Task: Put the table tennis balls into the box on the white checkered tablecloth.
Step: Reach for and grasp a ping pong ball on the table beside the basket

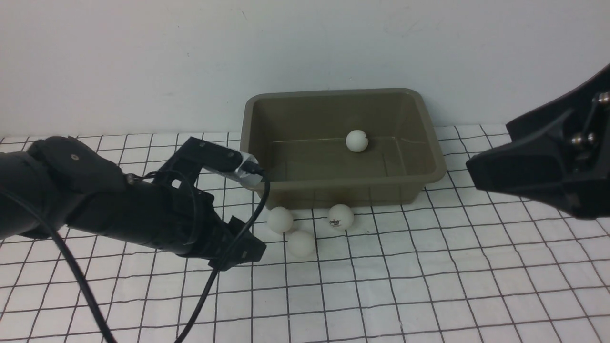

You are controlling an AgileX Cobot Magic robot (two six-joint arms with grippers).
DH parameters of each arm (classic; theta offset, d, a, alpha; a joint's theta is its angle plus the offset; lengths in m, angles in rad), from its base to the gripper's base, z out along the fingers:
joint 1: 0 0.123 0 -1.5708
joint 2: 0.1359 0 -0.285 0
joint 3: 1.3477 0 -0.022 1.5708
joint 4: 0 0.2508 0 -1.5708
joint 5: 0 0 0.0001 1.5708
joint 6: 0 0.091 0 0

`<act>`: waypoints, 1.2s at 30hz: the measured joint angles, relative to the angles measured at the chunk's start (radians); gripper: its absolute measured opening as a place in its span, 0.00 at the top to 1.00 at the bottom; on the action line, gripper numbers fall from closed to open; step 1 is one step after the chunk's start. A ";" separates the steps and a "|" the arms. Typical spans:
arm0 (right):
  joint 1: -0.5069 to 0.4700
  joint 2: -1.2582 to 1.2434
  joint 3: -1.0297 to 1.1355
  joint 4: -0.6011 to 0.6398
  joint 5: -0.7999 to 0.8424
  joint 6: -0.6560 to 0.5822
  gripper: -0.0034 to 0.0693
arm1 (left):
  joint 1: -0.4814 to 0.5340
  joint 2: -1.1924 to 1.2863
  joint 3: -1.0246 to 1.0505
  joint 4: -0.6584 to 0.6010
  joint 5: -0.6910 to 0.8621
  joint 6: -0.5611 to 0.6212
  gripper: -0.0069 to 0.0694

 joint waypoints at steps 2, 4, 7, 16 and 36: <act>0.000 0.000 0.000 0.000 -0.001 0.000 0.32 | 0.000 -0.043 0.000 0.119 0.027 -0.107 0.32; 0.000 0.000 0.000 0.003 -0.002 0.000 0.32 | 0.000 -0.076 0.000 0.208 0.049 -0.211 0.32; 0.000 0.000 0.000 0.004 -0.011 0.000 0.32 | 0.000 -0.109 0.000 0.292 0.060 -0.310 0.32; 0.000 0.000 0.000 0.004 -0.046 0.000 0.32 | 0.000 -0.083 0.000 0.215 -0.108 -0.295 0.32; 0.000 0.000 0.000 0.007 -0.057 -0.001 0.32 | -0.067 0.238 -0.079 -0.510 -0.300 0.427 0.32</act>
